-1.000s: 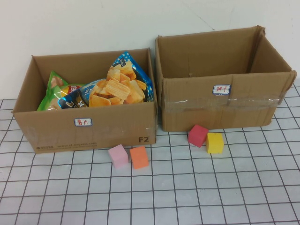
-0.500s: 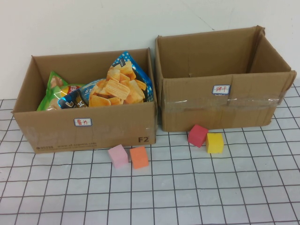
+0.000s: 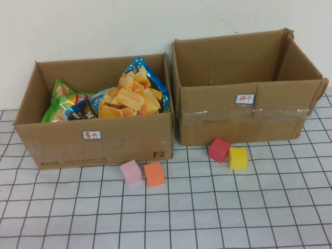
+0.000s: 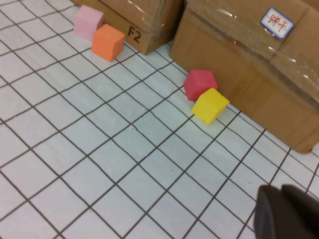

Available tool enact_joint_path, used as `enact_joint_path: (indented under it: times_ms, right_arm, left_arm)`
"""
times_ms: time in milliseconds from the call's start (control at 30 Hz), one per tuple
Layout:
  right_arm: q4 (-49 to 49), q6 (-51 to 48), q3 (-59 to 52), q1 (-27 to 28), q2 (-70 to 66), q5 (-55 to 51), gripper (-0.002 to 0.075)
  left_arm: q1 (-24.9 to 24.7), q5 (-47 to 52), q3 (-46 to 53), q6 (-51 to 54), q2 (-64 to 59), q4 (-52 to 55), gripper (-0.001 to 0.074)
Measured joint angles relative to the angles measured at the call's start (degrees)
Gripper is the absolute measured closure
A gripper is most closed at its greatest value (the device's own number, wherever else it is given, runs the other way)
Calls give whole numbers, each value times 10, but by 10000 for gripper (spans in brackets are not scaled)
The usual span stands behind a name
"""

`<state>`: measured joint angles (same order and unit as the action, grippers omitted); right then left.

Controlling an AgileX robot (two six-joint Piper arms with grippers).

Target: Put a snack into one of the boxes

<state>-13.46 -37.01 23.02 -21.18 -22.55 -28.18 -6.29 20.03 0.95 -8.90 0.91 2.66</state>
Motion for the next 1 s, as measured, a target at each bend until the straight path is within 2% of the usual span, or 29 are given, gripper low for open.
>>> enact_joint_path:
  times_ms: [1000]
  right_arm:
    - [0, 1, -7, 9, 29, 0, 725]
  left_arm:
    - [0, 0, 0, 0, 0, 1, 736]
